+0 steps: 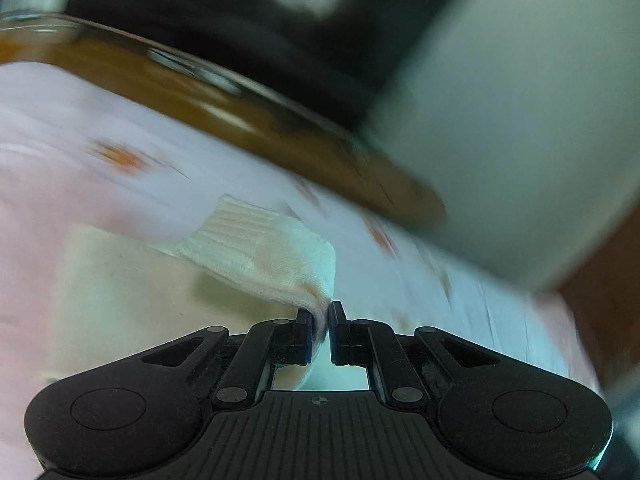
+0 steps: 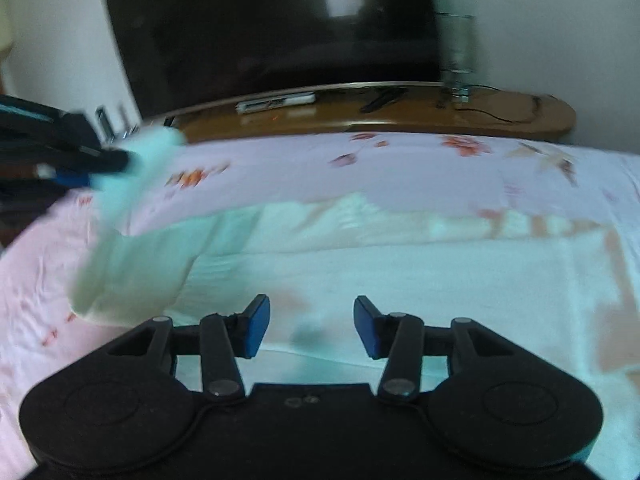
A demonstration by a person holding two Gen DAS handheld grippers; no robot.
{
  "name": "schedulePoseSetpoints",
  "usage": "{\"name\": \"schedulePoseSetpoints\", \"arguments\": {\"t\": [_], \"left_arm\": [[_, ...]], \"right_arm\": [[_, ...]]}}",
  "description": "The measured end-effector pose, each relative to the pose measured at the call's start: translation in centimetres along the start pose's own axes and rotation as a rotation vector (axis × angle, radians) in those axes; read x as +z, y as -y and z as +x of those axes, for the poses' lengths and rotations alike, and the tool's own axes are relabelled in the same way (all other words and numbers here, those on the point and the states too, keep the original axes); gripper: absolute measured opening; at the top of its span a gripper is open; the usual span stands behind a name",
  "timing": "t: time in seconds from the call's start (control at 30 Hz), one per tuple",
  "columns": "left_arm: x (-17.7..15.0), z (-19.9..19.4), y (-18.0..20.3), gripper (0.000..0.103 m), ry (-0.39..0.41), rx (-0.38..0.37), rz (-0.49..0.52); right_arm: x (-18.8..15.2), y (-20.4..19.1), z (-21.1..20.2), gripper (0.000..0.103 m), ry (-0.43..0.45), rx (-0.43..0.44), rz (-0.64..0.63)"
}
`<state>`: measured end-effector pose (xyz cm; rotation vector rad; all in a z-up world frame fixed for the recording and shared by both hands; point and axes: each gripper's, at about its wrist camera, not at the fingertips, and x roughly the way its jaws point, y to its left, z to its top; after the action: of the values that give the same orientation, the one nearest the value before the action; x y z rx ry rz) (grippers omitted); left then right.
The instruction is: Fold small clothes
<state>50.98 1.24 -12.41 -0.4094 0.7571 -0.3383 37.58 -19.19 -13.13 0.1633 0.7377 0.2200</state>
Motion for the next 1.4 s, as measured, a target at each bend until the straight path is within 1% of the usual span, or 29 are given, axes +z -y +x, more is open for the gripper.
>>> {"name": "schedulePoseSetpoints", "arguments": {"t": [0.07, 0.13, 0.17, 0.2, 0.23, 0.27, 0.3, 0.33, 0.37, 0.4, 0.43, 0.47, 0.53, 0.57, 0.63, 0.73, 0.77, 0.87, 0.93, 0.97, 1.03, 1.07, 1.1, 1.13, 1.17, 1.23, 1.3, 1.37, 1.4], "left_arm": [[-1.9, 2.9, 3.0, 0.009, -0.079, 0.029, 0.1], [-3.1, 5.6, 4.8, 0.009, -0.192, 0.053, 0.181], [-3.4, 6.0, 5.4, 0.009, -0.22, 0.068, 0.197], [-3.7, 6.1, 5.7, 0.009, -0.228, 0.074, 0.202], [-4.1, 5.4, 6.2, 0.012, -0.216, 0.079, 0.202], [-3.9, 5.1, 6.6, 0.03, -0.203, 0.082, 0.209], [-3.6, 4.8, 7.0, 0.043, -0.186, 0.075, 0.219], [-3.7, 3.8, 7.6, 0.068, -0.159, 0.069, 0.23], [-3.5, 2.9, 8.5, 0.08, -0.11, 0.062, 0.25], [-3.4, 2.9, 9.4, 0.08, -0.075, 0.054, 0.275], [-3.1, 2.8, 10.3, 0.08, -0.062, 0.044, 0.302], [-2.7, 2.9, 10.9, 0.08, -0.077, 0.032, 0.315], [-2.3, 3.2, 10.7, 0.08, -0.113, 0.004, 0.276], [-2.1, 2.9, 10.4, 0.08, -0.111, 0.003, 0.249], [-1.7, 1.8, 9.4, 0.08, -0.073, 0.031, 0.209], [-0.9, 0.0, 6.4, 0.08, -0.048, 0.125, 0.18], [-0.7, -0.7, 4.8, 0.08, -0.04, 0.18, 0.169], [-0.7, -3.0, 0.7, 0.08, -0.011, 0.307, 0.13], [-1.2, -4.1, -1.7, 0.08, -0.004, 0.394, 0.142], [-1.6, -4.7, -2.5, 0.08, -0.005, 0.425, 0.156], [-2.7, -5.3, -3.7, 0.08, -0.008, 0.474, 0.185], [-3.3, -5.3, -4.2, 0.08, -0.013, 0.492, 0.199], [-3.9, -5.3, -4.5, 0.08, -0.02, 0.504, 0.206], [-4.4, -5.2, -4.8, 0.08, -0.029, 0.51, 0.208], [-4.9, -5.0, -5.0, 0.08, -0.039, 0.507, 0.205], [-5.6, -4.6, -5.2, 0.08, -0.046, 0.498, 0.199], [-6.2, -3.8, -5.0, 0.08, -0.048, 0.491, 0.21], [-6.9, -3.5, -4.7, 0.08, -0.057, 0.485, 0.227], [-7.1, -3.5, -4.7, 0.08, -0.061, 0.486, 0.229]], "right_arm": [[-0.3, 2.0, -1.0, 0.047, -0.001, -0.017, 0.029], [-1.0, 4.2, -1.8, 0.047, -0.013, -0.044, 0.061], [-1.4, 5.1, -2.0, 0.047, -0.021, -0.046, 0.083], [-1.8, 6.1, -2.3, 0.048, -0.029, -0.044, 0.113], [-2.0, 6.7, -2.4, 0.048, -0.034, -0.04, 0.133], [-2.3, 7.1, -2.6, 0.049, -0.035, -0.033, 0.147], [-2.4, 7.4, -2.6, 0.051, -0.035, -0.031, 0.151], [-2.4, 7.5, -2.6, 0.053, -0.034, -0.034, 0.149], [-2.4, 7.5, -2.6, 0.056, -0.029, -0.031, 0.145], [-2.4, 7.3, -2.6, 0.058, -0.023, -0.019, 0.136], [-2.3, 7.2, -2.6, 0.058, -0.019, -0.01, 0.125], [-2.3, 6.9, -2.6, 0.058, -0.016, -0.006, 0.112], [-2.3, 6.5, -2.5, 0.059, -0.021, 0.011, 0.097], [-2.3, 6.3, -2.3, 0.059, -0.024, 0.021, 0.099], [-2.1, 5.6, -2.0, 0.059, -0.026, 0.025, 0.082], [-1.6, 3.5, -1.4, 0.062, 0.0, 0.029, 0.021], [-1.4, 2.7, -1.1, 0.062, 0.005, 0.027, -0.006], [-0.8, 0.0, 0.1, 0.062, 0.027, 0.02, -0.111], [-0.4, -1.7, 1.3, 0.06, 0.024, 0.02, -0.171], [-0.3, -2.5, 2.1, 0.059, 0.013, 0.011, -0.202], [-0.1, -3.7, 3.4, 0.054, 0.006, -0.02, -0.263], [0.0, -4.1, 4.0, 0.047, 0.003, -0.048, -0.29], [0.1, -4.2, 4.6, 0.033, -0.003, -0.069, -0.299], [0.2, -3.9, 4.8, 0.024, -0.008, -0.076, -0.285], [0.4, -3.2, 4.7, 0.005, -0.012, -0.071, -0.241], [0.9, -1.2, 3.7, 0.004, 0.006, -0.041, -0.11], [1.2, 1.3, 1.0, 0.004, 0.056, -0.026, 0.039], [0.9, 4.2, -1.2, 0.004, 0.087, -0.041, 0.147], [0.4, 5.6, -1.9, 0.004, 0.082, -0.053, 0.201]]}}
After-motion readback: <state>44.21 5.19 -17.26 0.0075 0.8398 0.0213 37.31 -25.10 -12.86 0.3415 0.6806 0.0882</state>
